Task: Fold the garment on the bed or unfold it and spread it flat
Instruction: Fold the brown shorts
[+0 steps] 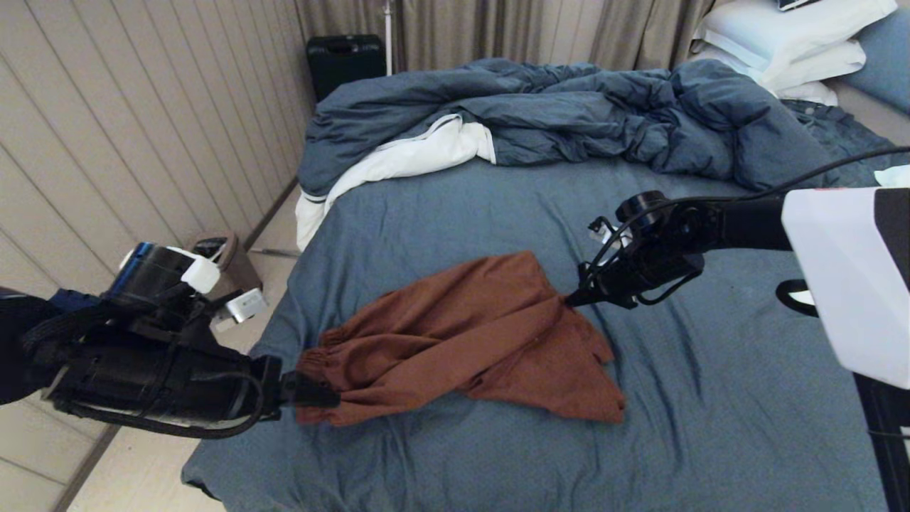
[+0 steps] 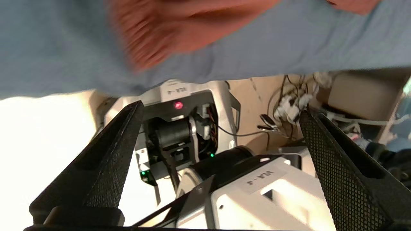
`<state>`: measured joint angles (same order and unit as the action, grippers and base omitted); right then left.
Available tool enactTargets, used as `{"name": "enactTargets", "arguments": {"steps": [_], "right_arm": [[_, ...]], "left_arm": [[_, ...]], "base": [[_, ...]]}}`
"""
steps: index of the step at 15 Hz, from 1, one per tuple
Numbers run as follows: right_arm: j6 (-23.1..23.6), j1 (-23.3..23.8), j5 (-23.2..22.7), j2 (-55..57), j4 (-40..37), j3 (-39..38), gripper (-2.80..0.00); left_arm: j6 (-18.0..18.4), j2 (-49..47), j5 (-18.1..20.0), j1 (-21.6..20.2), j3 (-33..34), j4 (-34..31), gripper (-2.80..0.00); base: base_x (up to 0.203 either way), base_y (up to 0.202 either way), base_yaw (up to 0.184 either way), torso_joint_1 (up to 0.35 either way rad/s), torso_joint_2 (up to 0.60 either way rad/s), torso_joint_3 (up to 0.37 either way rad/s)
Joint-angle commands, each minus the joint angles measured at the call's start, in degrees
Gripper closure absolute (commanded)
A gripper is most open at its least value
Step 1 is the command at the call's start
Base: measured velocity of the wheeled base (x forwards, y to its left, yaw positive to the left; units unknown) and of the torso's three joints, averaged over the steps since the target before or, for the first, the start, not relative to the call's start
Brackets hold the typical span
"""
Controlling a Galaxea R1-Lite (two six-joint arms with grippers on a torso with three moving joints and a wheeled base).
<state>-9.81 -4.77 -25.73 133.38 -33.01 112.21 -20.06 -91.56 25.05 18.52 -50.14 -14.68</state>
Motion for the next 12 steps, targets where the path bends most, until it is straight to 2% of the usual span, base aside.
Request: {"name": "enactTargets", "arguments": {"steps": [1, 4, 5, 8, 10, 12], "right_arm": [[-0.03, -0.24, -0.19, -0.31, -0.12, 0.02, 0.0], [0.06, -0.42, -0.19, -0.31, -0.01, 0.02, 0.0], [0.09, -0.39, -0.19, -0.38, -0.03, 0.02, 0.0], [0.32, -0.24, -0.28, -0.22, 0.23, 0.11, 0.0], [0.39, -0.09, -0.28, -0.22, 1.12, 0.11, 0.0], [0.29, 0.11, -0.37, -0.22, 2.51, 0.08, 0.0]], "left_arm": [[-0.58, -6.18, 0.09, 3.06, -3.63, -1.29, -2.8], [-1.54, -9.42, -0.12, 4.33, -6.34, -2.5, -2.8], [-1.64, -9.55, -1.29, 4.0, -6.54, -2.37, -2.8], [-1.56, -11.61, -4.73, 0.86, -6.94, -1.96, -2.8], [-2.01, -12.11, -4.78, -1.59, -7.99, -2.03, -2.8], [-3.59, -13.61, -4.9, -1.99, -8.18, -1.84, -2.8]], "base": [[0.0, 0.0, 0.0, 0.0, 0.0, 0.0], [0.0, 0.0, 0.0, 0.0, 0.0, 0.0], [0.0, 0.0, 0.0, 0.0, 0.0, 0.0], [0.0, 0.0, 0.0, 0.0, 0.0, 0.0], [0.0, 0.0, 0.0, 0.0, 0.0, 0.0], [0.0, 0.0, 0.0, 0.0, 0.0, 0.0]]}}
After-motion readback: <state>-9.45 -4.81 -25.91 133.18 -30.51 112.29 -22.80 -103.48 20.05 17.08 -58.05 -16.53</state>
